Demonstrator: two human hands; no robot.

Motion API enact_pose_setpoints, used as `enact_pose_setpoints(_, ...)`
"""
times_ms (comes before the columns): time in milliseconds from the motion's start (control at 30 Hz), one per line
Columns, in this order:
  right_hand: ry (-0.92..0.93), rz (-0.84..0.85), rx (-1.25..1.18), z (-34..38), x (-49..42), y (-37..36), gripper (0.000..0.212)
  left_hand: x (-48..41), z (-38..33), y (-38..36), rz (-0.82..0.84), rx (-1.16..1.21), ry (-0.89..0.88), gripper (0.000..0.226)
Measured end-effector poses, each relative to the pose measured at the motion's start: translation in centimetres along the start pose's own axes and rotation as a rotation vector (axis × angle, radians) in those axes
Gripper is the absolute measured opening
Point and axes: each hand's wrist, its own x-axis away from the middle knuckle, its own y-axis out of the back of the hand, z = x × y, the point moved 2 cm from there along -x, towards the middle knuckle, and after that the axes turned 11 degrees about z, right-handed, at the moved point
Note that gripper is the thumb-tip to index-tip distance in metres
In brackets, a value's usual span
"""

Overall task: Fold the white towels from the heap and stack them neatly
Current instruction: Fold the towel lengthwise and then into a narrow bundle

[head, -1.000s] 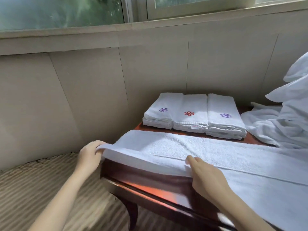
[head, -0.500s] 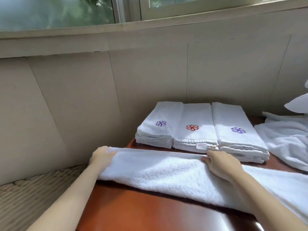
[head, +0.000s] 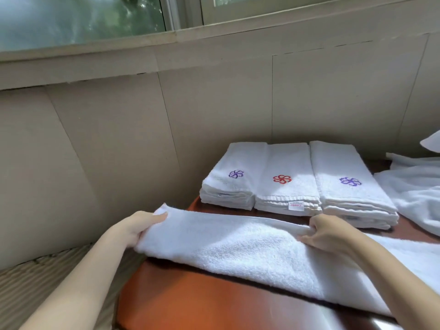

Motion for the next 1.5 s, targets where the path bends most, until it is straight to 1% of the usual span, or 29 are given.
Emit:
enact_pose_setpoints(33,-0.004,0.059,0.018,0.1,0.7,0.2,0.041,1.0,-0.3,0.3,0.060,0.052,-0.102,0.033)
enact_pose_setpoints(67,-0.003,0.124,0.020,0.2,1.4,0.3,0.039,2.0,-0.6,0.7,0.131,0.043,-0.175,0.031)
enact_pose_setpoints(133,-0.005,0.252,0.004,0.0,3.0,0.1,0.036,4.0,-0.8,1.2,0.280,-0.048,-0.226,0.033)
enact_pose_setpoints(167,-0.016,0.307,-0.001,-0.4,3.8,-0.2,0.045,4.8,-0.8,1.4,0.335,-0.104,-0.218,0.033)
enact_pose_setpoints(200,-0.023,0.348,-0.006,-0.6,5.0,-0.5,0.054,5.5,-0.5,1.4,0.364,-0.169,-0.202,0.033)
enact_pose_setpoints(233,-0.029,0.390,0.000,-1.2,5.9,-0.8,0.056,6.1,-0.2,1.1,0.362,-0.241,-0.189,0.034)
enact_pose_setpoints(300,-0.026,0.407,0.015,-2.3,7.6,-1.6,0.043,6.4,0.3,-0.1,0.283,-0.378,-0.187,0.031)
enact_pose_setpoints(367,-0.057,0.299,-0.004,-3.2,9.2,-1.9,0.041,5.7,0.0,-2.2,0.144,-0.494,-0.241,0.025)
enact_pose_setpoints(433,-0.097,0.074,-0.035,-4.1,10.2,-2.2,0.039,4.8,-0.8,-4.3,-0.060,-0.647,-0.263,0.028)
enact_pose_setpoints(500,-0.118,-0.141,-0.063,-4.6,11.4,-2.4,0.029,4.4,-1.8,-6.6,-0.273,-0.816,-0.215,0.020)
enact_pose_setpoints(533,-0.113,-0.206,-0.052,-4.7,12.2,-2.6,0.025,4.5,-2.2,-7.9,-0.369,-0.886,-0.184,0.016)
enact_pose_setpoints(600,-0.075,-0.293,0.015,-4.9,13.4,-3.1,0.017,4.9,-3.1,-10.2,-0.489,-0.991,-0.130,0.023)
enact_pose_setpoints(667,-0.055,-0.365,0.093,-5.3,14.7,-3.3,0.016,5.0,-3.7,-12.6,-0.489,-1.039,-0.162,0.034)
enact_pose_setpoints(733,-0.033,-0.468,0.075,-6.2,15.7,-3.2,0.023,4.9,-3.5,-15.2,-0.361,-1.073,-0.264,0.042)
enact_pose_setpoints(800,0.012,-0.574,-0.078,-7.5,16.6,-3.3,0.034,5.2,-2.3,-17.1,-0.202,-1.068,-0.270,0.049)
enact_pose_setpoints(867,-0.050,-0.621,-0.229,-9.7,17.5,-3.3,0.031,5.6,-1.0,-17.8,-0.178,-1.091,-0.241,0.052)
enact_pose_setpoints(933,-0.177,-0.561,-0.293,-12.8,18.3,-3.4,0.028,6.2,-0.6,-17.7,-0.216,-1.083,-0.194,0.053)
enact_pose_setpoints(967,-0.228,-0.509,-0.281,-14.3,18.8,-3.7,0.029,6.6,-0.9,-17.6,-0.234,-1.082,-0.144,0.052)
enact_pose_setpoints(1067,-0.267,-0.407,-0.280,-17.4,20.5,-4.5,0.027,7.9,-3.0,-19.1,-0.279,-1.148,0.100,0.047)
enact_pose_setpoints(1100,-0.270,-0.391,-0.282,-17.7,21.1,-4.7,0.027,8.7,-3.8,-20.4,-0.279,-1.185,0.126,0.048)
enact_pose_setpoints(1133,-0.280,-0.369,-0.273,-17.7,21.5,-4.8,0.028,9.3,-4.6,-22.3,-0.264,-1.216,0.059,0.048)
enact_pose_setpoints(1167,-0.303,-0.339,-0.251,-17.5,21.9,-4.8,0.031,9.9,-5.1,-24.6,-0.214,-1.223,-0.085,0.047)
enact_pose_setpoints(1200,-0.343,-0.308,-0.203,-17.2,22.2,-4.9,0.035,10.6,-5.3,-27.4,-0.118,-1.193,-0.256,0.044)
enact_pose_setpoints(1233,-0.394,-0.278,-0.137,-16.8,22.6,-5.0,0.039,11.5,-5.1,-30.2,0.017,-1.132,-0.398,0.042)
enact_pose_setpoints(1267,-0.444,-0.256,-0.079,-16.5,23.0,-5.0,0.043,12.4,-4.7,-33.0,0.139,-1.086,-0.483,0.040)
enact_pose_setpoints(1300,-0.491,-0.235,-0.046,-16.3,23.6,-5.2,0.046,13.2,-4.0,-35.3,0.209,-1.089,-0.517,0.040)
enact_pose_setpoints(1333,-0.532,-0.215,-0.031,-16.3,24.2,-5.3,0.047,13.6,-3.4,-37.0,0.212,-1.131,-0.532,0.041)
enact_pose_setpoints(1400,-0.596,-0.165,-0.033,-16.9,25.8,-5.5,0.048,13.5,-2.5,-38.2,0.106,-1.195,-0.551,0.042)
enact_pose_setpoints(1500,-0.654,-0.116,-0.108,-18.8,28.8,-5.6,0.049,13.2,-2.2,-38.0,0.021,-1.173,-0.534,0.042)
